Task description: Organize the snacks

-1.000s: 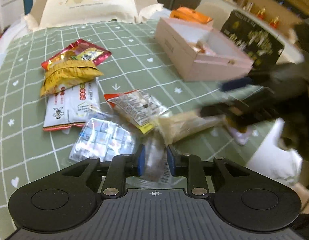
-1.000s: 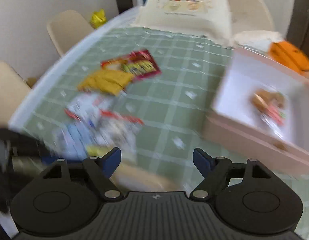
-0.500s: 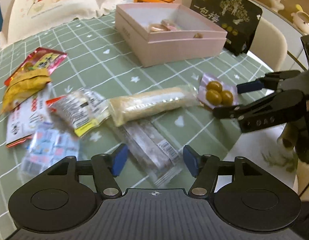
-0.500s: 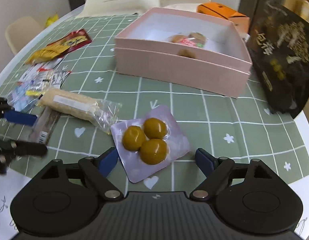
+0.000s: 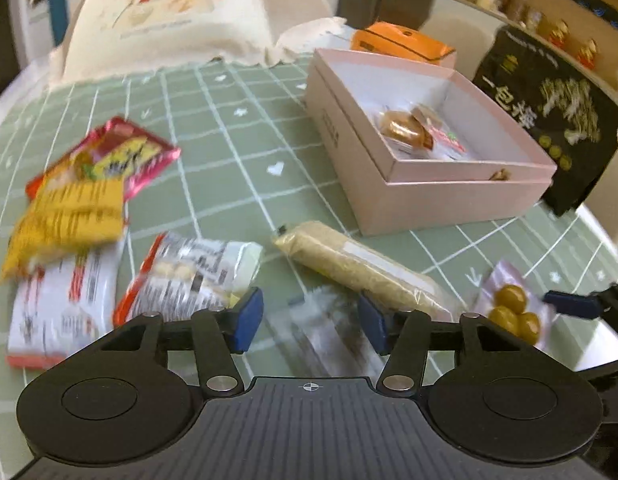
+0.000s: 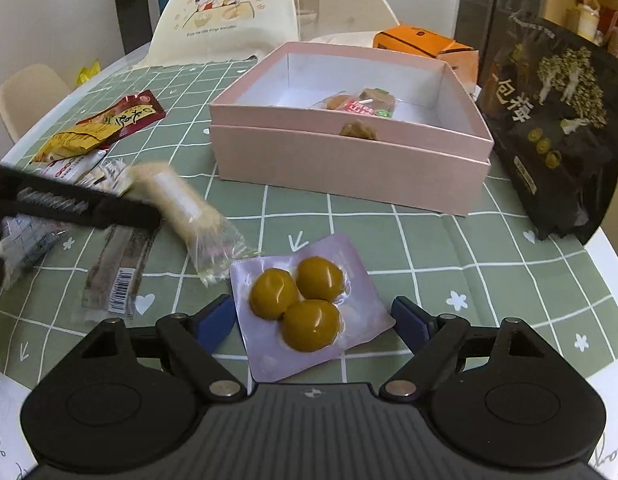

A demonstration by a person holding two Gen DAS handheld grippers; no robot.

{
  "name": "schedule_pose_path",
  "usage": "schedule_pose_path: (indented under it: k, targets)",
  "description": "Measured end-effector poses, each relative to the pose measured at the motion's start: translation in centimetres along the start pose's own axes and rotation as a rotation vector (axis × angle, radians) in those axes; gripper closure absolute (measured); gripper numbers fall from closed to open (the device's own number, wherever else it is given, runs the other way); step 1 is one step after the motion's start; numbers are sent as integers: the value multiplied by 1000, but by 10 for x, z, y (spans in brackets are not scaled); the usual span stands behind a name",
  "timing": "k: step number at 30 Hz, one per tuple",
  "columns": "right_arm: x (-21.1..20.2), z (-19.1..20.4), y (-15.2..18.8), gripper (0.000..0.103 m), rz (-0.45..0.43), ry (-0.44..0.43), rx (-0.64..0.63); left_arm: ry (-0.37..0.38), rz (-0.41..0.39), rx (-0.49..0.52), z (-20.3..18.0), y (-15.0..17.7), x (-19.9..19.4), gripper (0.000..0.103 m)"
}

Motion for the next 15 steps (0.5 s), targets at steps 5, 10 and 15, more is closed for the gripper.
schedule_pose_path:
  k: [5,10,15]
  targets:
    - [-5,-6,6,18,-1,7,-6,92,28,144,-20,23,-16,54]
    - [-10,-23,19,5,-7,-3,18,160,41,204,-41,64,-43,50]
    - [-10,-26,24,0,-14,9,20,113,92,128,-33,80,-61,53]
Point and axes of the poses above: each gripper's, at about its wrist camera, not at the fingertips, and x roughly the way its jaws point, z to its left, y to its underside, the point moved 8 cm from there along x, roughly the way its jaws point, and after that the axes turned 3 degrees about z, right-handed, at the moved point
